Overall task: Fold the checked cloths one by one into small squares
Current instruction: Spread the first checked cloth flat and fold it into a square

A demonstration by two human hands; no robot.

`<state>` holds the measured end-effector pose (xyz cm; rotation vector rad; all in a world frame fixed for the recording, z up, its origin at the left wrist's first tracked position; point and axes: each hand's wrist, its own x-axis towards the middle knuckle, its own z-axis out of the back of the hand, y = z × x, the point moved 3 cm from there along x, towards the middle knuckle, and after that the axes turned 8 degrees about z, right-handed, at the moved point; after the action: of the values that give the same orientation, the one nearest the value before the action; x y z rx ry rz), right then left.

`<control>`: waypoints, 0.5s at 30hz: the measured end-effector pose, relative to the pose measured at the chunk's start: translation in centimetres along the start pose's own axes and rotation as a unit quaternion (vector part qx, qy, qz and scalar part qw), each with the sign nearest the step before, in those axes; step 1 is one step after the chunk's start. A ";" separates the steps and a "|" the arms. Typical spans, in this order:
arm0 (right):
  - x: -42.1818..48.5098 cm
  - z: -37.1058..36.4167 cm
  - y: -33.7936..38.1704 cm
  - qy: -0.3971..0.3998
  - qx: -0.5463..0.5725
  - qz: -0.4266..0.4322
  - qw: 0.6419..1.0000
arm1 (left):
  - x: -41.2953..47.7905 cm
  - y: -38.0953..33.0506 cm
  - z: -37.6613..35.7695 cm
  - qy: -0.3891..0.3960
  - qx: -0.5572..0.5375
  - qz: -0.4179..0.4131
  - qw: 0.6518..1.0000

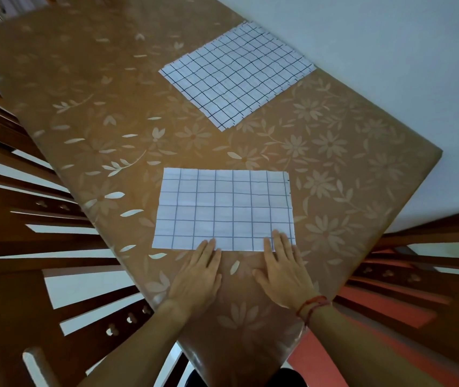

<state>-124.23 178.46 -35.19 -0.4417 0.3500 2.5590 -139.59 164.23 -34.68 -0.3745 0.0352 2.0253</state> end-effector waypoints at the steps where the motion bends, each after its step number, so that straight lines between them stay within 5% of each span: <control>1: 0.0 0.2 -0.2 0.001 0.007 -0.014 1.000 | 0.0 -0.1 0.2 -0.001 -0.001 0.000 1.000; 4: -0.1 1.1 0.1 -0.001 0.021 -0.046 0.999 | 0.3 0.0 0.7 -0.010 -0.020 0.009 1.000; 10: 1.0 0.8 5.9 -0.020 0.043 0.104 0.993 | 0.7 1.3 0.7 -0.009 -0.043 0.013 0.999; 15: 2.1 -0.4 8.7 -0.020 0.037 0.126 0.991 | -0.2 2.5 -0.2 0.012 -0.043 0.013 0.999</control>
<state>-130.44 172.00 -34.99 -0.3363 0.5124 2.7831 -141.69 162.86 -35.13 -0.4537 -0.0331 2.0522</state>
